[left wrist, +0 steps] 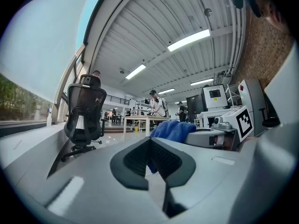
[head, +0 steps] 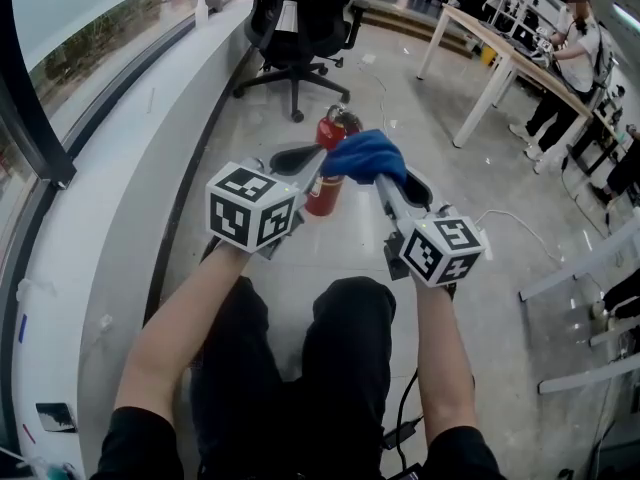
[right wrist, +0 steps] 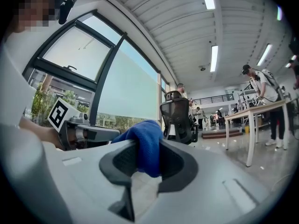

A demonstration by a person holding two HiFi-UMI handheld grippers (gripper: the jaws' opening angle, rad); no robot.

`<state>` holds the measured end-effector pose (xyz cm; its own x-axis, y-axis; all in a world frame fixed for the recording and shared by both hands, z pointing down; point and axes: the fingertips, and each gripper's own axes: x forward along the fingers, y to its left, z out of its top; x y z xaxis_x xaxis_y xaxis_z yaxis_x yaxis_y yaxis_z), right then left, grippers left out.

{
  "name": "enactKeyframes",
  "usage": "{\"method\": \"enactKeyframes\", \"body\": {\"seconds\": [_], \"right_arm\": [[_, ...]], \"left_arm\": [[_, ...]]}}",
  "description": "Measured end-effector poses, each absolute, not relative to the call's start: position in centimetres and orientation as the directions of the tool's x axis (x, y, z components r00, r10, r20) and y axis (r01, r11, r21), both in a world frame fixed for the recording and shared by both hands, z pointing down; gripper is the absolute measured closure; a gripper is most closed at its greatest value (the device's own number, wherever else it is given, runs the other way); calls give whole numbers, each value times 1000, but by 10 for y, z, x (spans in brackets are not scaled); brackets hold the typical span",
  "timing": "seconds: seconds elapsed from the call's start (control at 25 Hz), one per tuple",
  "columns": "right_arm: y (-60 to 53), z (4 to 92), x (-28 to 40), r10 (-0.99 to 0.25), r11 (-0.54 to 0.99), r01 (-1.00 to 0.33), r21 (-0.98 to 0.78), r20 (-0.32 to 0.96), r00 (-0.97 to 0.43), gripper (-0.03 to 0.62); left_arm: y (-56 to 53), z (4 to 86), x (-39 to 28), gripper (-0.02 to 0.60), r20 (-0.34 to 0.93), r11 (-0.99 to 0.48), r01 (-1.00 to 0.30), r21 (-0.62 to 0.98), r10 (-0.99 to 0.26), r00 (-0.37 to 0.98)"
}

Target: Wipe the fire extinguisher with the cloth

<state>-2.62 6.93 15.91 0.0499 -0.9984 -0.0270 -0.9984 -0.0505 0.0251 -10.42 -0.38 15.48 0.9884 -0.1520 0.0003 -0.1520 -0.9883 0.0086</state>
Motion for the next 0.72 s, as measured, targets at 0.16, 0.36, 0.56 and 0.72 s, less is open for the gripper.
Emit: {"method": "enactKeyframes", "body": {"seconds": [0.16,0.36,0.56,0.72], "right_arm": [[71,158,-20,-998,-57,-998,39,-27,56,499],[72,154,-15,-998,-57,-997,60,-29,55,499],[78,152,-8,-998,-58,-997,56,-38,56,499],[81,148,-1,-997,-71,-996,60,-44,69,499]], "left_arm": [[-3,155,-103,574,3,-988,-155,6,-155,988],[-3,154,-99,574,18,-987,-161,-13,-161,987],[0,145,-95,574,27,-987,-159,-29,-159,987],[1,142,-90,574,32,-987,-151,-46,-152,988]]}}
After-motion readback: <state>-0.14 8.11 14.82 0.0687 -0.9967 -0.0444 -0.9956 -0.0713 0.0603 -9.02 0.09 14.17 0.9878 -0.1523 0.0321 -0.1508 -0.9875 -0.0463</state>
